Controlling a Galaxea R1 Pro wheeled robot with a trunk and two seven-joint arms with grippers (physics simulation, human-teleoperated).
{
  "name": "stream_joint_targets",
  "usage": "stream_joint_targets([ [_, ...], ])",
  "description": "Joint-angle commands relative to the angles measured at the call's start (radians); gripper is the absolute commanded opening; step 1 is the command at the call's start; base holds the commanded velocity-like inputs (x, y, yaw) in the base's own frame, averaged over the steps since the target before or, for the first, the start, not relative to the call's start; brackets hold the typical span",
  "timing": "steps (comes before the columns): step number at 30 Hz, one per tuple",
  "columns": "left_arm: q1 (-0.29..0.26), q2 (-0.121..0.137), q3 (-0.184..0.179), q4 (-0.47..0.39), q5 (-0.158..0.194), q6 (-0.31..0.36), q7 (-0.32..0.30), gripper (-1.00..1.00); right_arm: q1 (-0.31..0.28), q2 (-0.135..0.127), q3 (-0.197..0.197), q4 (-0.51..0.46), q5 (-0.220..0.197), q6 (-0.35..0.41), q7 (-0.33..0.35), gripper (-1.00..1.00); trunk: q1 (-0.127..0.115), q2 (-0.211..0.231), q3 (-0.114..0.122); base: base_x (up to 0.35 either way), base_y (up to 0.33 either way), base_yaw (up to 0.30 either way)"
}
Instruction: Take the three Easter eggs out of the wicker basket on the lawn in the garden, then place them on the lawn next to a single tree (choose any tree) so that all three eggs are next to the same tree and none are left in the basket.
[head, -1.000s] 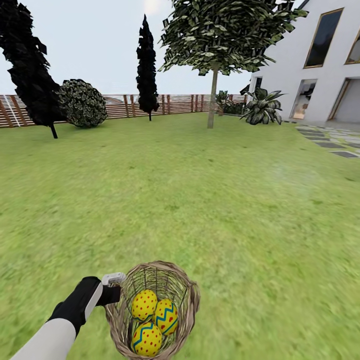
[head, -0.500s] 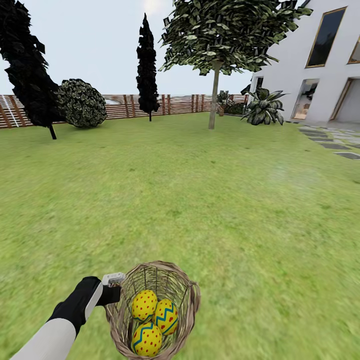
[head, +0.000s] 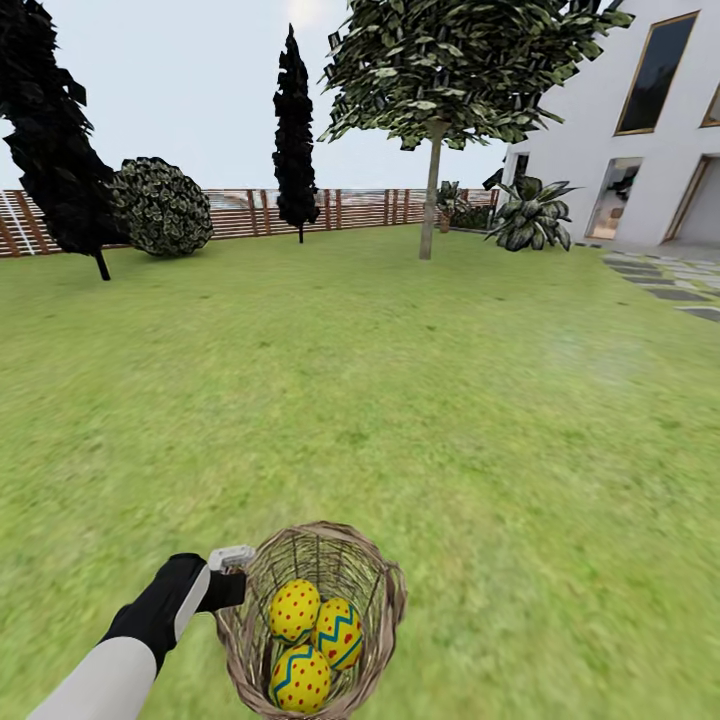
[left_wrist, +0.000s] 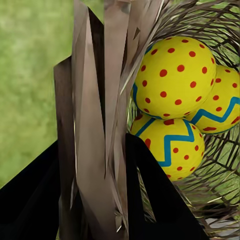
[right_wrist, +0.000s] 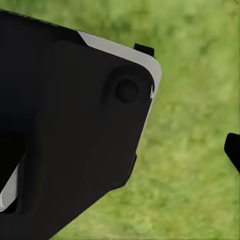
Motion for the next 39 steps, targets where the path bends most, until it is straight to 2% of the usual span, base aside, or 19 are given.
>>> stream_joint_targets([
  [1,-0.001,-0.001,0.003,-0.001,0.005,0.005,-0.002,-1.0,-0.002,-0.001,-0.008,0.004,0.008,-0.007,0.001,1.0,0.001,-0.001,-0.001,0.324,0.103,0.0],
  [8,-0.001,-0.001,0.002,-0.001,0.005,0.005,-0.002,-1.0,-0.002,0.0,-0.009,0.007,0.001,-0.007,0.002,1.0,0.001,-0.001,-0.001,0.324,0.103,0.0],
  [16,-0.001,-0.001,0.002,-0.001,0.005,0.005,-0.002,-1.0,-0.002,0.0,-0.008,0.006,0.014,-0.014,0.003,1.0,0.001,-0.001,-0.001,0.324,0.103,-0.009],
  [39,-0.001,-0.001,0.002,-0.002,0.005,0.006,-0.002,-1.0,-0.002,0.0,-0.008,0.008,0.013,-0.014,0.004,1.0,0.001,-0.001,-0.001,0.324,0.103,-0.252],
])
